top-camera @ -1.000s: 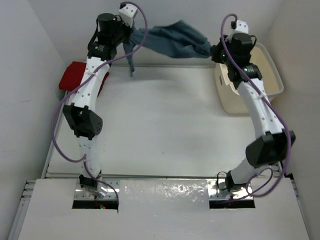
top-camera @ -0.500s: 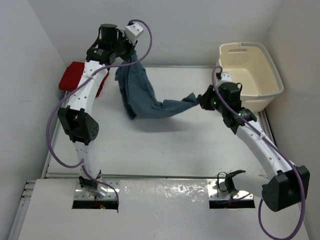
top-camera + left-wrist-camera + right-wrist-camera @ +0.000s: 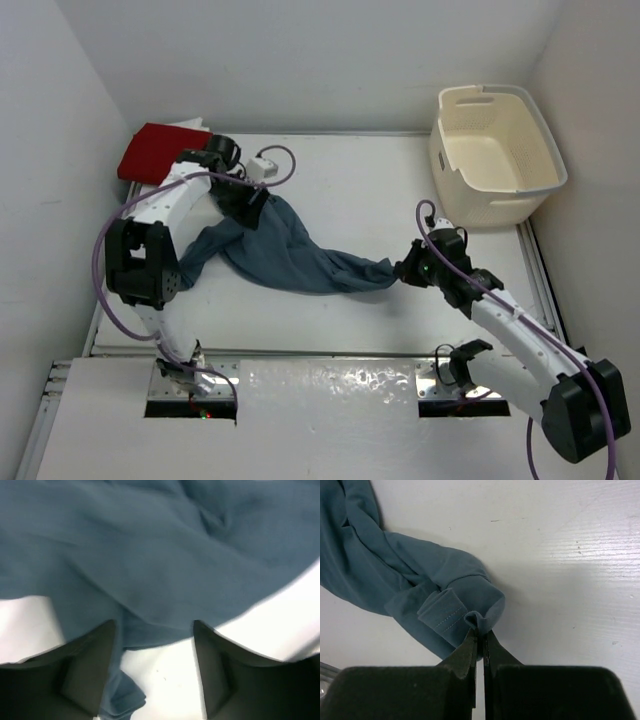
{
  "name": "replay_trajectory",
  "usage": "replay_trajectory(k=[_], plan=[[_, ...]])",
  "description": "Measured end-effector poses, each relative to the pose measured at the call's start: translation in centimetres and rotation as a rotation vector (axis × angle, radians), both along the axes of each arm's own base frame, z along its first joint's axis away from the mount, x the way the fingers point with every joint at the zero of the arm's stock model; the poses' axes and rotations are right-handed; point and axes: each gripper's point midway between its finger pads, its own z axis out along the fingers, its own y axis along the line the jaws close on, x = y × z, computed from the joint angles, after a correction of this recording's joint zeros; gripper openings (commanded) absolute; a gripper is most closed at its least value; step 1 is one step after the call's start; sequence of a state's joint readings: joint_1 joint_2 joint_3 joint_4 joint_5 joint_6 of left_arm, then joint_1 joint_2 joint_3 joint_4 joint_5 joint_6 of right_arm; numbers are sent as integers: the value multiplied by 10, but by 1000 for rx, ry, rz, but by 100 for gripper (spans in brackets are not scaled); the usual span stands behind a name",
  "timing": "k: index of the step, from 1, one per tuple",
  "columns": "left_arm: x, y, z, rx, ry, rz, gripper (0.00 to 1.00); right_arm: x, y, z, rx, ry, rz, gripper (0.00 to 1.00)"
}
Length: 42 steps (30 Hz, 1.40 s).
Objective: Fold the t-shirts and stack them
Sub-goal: Flatten out the tshirt
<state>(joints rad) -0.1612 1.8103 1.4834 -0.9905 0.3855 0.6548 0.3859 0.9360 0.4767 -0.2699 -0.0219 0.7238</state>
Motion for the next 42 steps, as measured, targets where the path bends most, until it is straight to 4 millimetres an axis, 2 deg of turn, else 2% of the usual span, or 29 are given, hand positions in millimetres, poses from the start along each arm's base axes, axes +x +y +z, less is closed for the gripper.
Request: replay_trajectory(k=[2,4,6,8,10,12,15,16,20,25,28,33,37,40,41,42], plan=[[19,-1,18,-18,-75,79,53,1,1,0,3,0,-2,0],[48,0,33,-18,-169,168,56,1,0,-2,0,7,-2,0],[78,3,38,-17,-238,263,58,0,0,-4,-5,13,0,0],[111,7,34,-16,-277,355,58,0,-1,-6,-12,15,1,0],[139,12,19,-12,-283,422,58,0,-1,-7,-20,16,5,0],[156,15,-3,-12,-270,467,57,0,-2,-8,-26,18,8,0],[160,23,-34,24,-218,517,55,1,-4,-9,-37,18,4,0],[162,25,-39,33,-213,525,54,1,-4,-9,-40,16,3,0],[177,22,-43,18,-233,543,42,1,-5,-11,-44,20,1,0],[184,16,-39,-9,-256,542,29,1,-5,-13,-51,25,5,0],[184,12,-39,-22,-257,533,31,0,-6,-13,-56,28,8,0],[181,9,-41,-29,-244,522,43,-1,-7,-17,-69,37,11,0],[175,10,-48,-18,-221,519,41,-1,-9,-17,-82,37,9,0],[171,9,-52,-14,-207,514,29,-2,-11,-19,-92,43,9,0],[170,8,-53,-11,-203,510,18,-3,-12,-20,-95,47,8,0],[168,7,-55,-10,-199,507,11,-4,-12,-20,-99,48,9,0]])
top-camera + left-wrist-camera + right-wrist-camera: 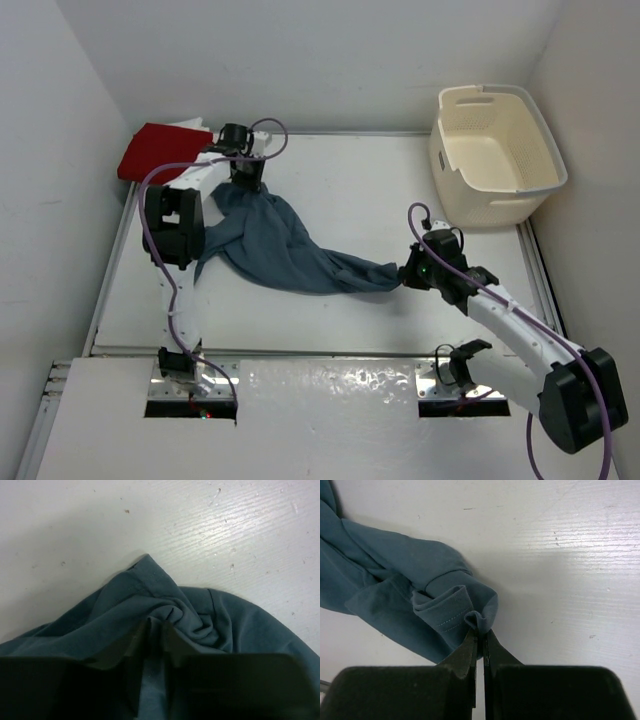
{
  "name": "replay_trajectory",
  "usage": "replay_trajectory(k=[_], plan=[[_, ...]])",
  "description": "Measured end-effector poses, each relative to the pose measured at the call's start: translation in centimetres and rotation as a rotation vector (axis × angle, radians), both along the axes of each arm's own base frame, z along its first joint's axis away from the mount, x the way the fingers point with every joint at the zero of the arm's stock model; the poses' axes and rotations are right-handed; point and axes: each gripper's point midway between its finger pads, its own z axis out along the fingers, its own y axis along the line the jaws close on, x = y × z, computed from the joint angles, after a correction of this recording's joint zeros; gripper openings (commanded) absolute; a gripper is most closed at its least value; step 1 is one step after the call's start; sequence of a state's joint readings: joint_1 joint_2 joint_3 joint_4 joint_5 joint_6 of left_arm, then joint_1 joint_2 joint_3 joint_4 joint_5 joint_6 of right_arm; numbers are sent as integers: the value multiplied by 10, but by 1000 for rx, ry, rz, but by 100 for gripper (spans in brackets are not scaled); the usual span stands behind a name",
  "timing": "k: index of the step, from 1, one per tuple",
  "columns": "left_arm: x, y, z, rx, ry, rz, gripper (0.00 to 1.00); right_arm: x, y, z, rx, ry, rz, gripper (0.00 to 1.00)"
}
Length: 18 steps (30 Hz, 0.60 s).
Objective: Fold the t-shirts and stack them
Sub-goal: Flatten out the tshirt
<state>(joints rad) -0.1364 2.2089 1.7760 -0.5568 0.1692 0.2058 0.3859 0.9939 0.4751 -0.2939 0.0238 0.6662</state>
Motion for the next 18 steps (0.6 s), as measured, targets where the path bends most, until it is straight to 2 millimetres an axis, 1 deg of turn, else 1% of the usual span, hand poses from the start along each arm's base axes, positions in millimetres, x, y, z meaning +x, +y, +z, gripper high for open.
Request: replay_trajectory(k=[2,5,9,11,12,13,14,15,16,17,18], plan=[[-3,-3,-3,2,6,-10,0,0,-1,0,-3,1,-1,0],[-6,-7,-6,3,13,-23,0,0,-2,2,-4,-6,-5,0],[-6,-10,-4,7,12,-33,0,0,-4,3,-12,-16,-14,0],[-5,-9,3,10,5,-37,0,2,-6,6,-22,-16,-20,0],[-3,-8,11,9,-5,-37,0,6,-8,11,-24,-14,-27,0],[1,-6,22,9,-18,-36,0,14,-11,20,-26,-21,-41,0],[6,-6,36,4,-41,-35,0,26,-15,33,-23,-44,-62,0],[13,-5,58,-4,-79,-36,0,40,-19,50,-19,-73,-82,0],[21,-5,82,-14,-126,-38,0,56,-23,70,-12,-111,-103,0],[31,-4,112,-26,-188,-40,0,76,-30,98,-7,-171,-126,0],[38,-2,142,-37,-254,-42,0,92,-33,123,1,-228,-141,0]])
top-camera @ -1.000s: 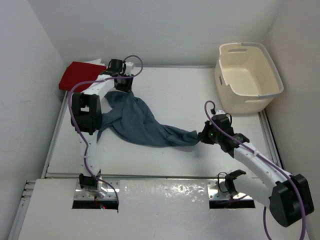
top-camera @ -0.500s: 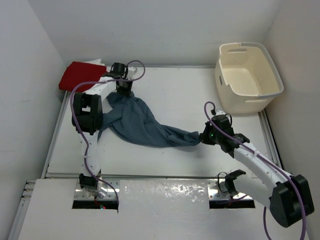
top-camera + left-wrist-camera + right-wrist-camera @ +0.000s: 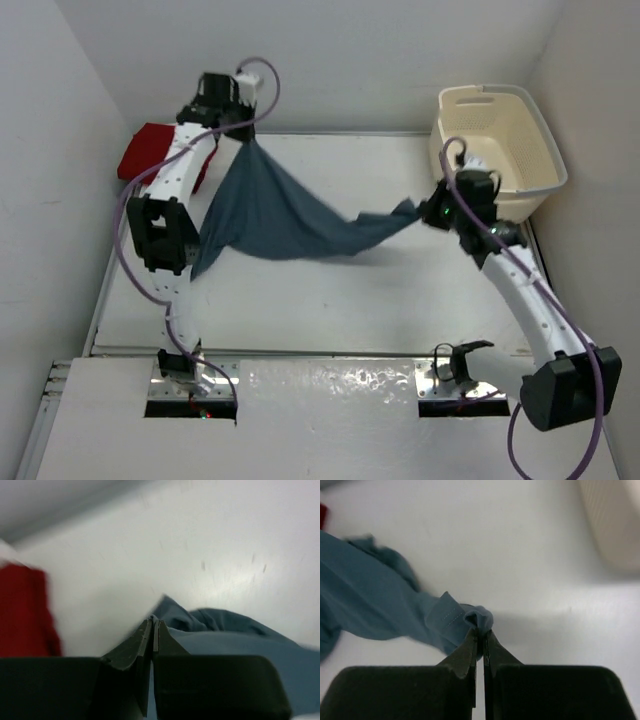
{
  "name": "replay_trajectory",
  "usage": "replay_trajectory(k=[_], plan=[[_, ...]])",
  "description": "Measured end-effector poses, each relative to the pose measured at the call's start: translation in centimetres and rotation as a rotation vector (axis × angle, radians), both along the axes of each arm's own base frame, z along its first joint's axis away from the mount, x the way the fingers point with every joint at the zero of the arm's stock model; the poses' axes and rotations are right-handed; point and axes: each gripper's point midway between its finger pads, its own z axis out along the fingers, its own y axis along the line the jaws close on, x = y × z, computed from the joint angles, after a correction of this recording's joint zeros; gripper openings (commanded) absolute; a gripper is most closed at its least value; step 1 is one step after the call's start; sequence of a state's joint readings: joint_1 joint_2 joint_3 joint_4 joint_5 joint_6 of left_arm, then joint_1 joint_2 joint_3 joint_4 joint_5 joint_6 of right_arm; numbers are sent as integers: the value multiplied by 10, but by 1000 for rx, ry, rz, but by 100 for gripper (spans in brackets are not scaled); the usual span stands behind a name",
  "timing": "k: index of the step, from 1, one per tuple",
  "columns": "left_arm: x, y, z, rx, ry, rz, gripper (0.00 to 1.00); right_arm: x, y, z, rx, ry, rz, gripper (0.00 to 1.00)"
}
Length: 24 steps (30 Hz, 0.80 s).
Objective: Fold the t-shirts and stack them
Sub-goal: Flatten out the tshirt
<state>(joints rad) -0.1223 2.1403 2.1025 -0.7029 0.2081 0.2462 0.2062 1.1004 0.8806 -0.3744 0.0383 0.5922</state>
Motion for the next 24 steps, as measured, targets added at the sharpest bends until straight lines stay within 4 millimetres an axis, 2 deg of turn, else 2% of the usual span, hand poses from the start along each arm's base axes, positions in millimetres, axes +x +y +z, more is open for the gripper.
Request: replay_trajectory(k=[1,3,5,6,7,11,13,16,17,19,24], plan=[[7,3,40,-10,-92,-1,0,15,-7,28,-4,-50,-15,0],[7,10,108,-23,-239,0,0,41,-15,82,-10,-164,-28,0],[-8,16,174,-29,-382,-5,0,59,-22,140,-30,-281,-34,0],[-21,21,208,-31,-454,-5,0,64,-25,169,-41,-343,-35,0],[-39,25,241,-34,-525,-5,0,65,-28,198,-55,-406,-34,0],[-97,40,328,-27,-715,15,0,44,-37,277,-116,-577,-36,0],[-126,47,359,-4,-793,34,0,23,-44,306,-155,-637,-45,0],[-162,58,386,31,-861,69,0,-13,-54,346,-202,-729,-60,0],[-182,62,396,40,-887,81,0,-26,-57,358,-213,-760,-64,0],[-211,67,404,53,-911,97,0,-55,-63,379,-233,-820,-74,0],[-281,76,416,57,-960,127,0,-124,-75,416,-258,-941,-103,0]])
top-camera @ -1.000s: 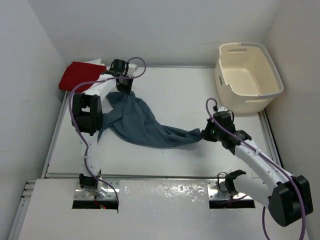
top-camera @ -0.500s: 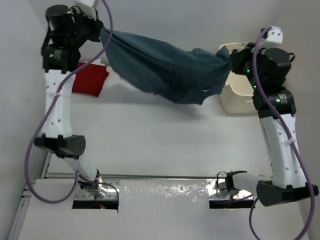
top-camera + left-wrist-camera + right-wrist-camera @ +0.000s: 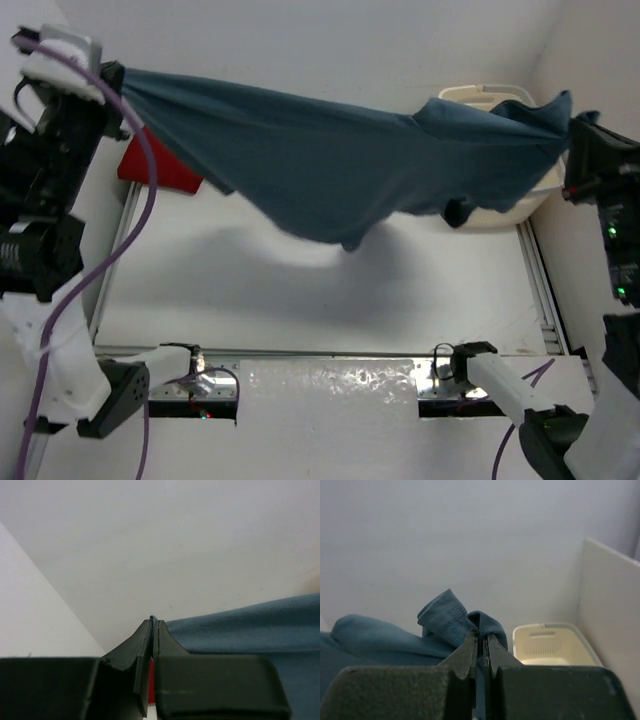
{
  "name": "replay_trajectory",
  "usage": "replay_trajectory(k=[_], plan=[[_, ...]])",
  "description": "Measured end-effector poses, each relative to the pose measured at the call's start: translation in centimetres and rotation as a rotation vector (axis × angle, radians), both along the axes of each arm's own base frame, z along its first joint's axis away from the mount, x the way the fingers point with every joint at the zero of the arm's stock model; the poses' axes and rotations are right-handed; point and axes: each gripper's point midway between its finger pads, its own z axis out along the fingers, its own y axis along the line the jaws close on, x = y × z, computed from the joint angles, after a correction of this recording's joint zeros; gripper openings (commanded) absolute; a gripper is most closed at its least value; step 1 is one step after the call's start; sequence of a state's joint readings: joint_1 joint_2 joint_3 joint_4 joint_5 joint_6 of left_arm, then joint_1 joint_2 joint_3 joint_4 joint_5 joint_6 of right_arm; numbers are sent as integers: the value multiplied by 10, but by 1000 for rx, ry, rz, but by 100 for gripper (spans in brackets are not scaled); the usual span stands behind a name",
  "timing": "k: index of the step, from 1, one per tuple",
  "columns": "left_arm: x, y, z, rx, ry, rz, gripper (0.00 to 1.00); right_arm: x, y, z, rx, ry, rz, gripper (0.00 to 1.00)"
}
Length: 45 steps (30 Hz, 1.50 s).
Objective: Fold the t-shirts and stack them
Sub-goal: Flatten out the tshirt
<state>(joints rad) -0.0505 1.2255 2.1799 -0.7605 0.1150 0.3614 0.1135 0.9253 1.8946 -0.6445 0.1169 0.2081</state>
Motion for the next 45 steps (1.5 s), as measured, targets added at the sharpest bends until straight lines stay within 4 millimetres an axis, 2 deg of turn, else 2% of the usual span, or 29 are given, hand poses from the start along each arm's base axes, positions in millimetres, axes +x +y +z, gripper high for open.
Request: replay_trajectory(k=[3,4,6,7,9,11,12,14,16,18,19,21,23,24,25,26,27,28,29,31,32,34,36,39,40,42,43,45], plan=[[-19,6,2,-8,-16,29,0,-27,-4,20,3,-72,-6,0],[-26,9,5,-11,-30,45,0,-30,-4,23,4,-82,-5,0],[-30,16,9,-18,-46,78,0,-19,0,22,0,-72,14,0],[-26,19,8,-19,-43,97,0,-8,4,19,0,-58,25,0],[-5,23,-3,-18,-10,124,0,31,15,8,-4,-5,64,0],[33,23,-29,-10,71,140,0,87,28,-17,-2,82,102,0],[58,23,-47,-3,128,143,0,118,35,-38,0,138,119,0],[110,21,-93,14,248,150,0,183,48,-93,8,275,146,0],[151,22,-139,33,345,155,0,246,60,-162,18,428,172,0],[201,24,-221,53,514,162,0,300,73,-231,28,564,201,0],[220,27,-260,58,591,167,0,326,81,-270,35,643,219,0],[251,38,-338,58,732,186,0,377,95,-324,48,726,247,3],[274,51,-404,43,838,210,2,425,111,-378,68,777,273,8],[283,57,-433,35,878,219,5,444,118,-400,81,780,280,30],[290,61,-456,24,913,229,20,458,123,-426,98,789,280,44],[298,65,-480,16,944,240,27,464,126,-452,108,816,273,55],[307,68,-497,6,965,253,32,465,128,-474,119,846,262,99],[320,73,-512,-8,975,272,41,465,126,-494,129,873,242,99],[330,77,-521,-17,977,290,45,462,126,-507,121,896,230,99],[352,83,-530,-37,955,314,52,458,125,-516,117,921,208,99],[358,83,-529,-44,941,317,58,460,124,-510,110,904,201,99],[357,82,-523,-61,938,312,60,458,121,-494,86,882,191,99],[348,75,-510,-75,935,276,60,442,118,-466,41,870,185,99],[316,52,-474,-83,937,158,60,402,110,-410,-33,849,171,99],[300,43,-460,-68,939,107,60,385,108,-390,-54,834,171,99],[254,19,-432,14,934,-13,60,335,107,-354,-86,816,180,99],[226,4,-420,77,936,-70,60,308,105,-342,-93,804,184,98],[170,-43,-415,228,923,-217,62,254,101,-348,-106,825,190,90]])
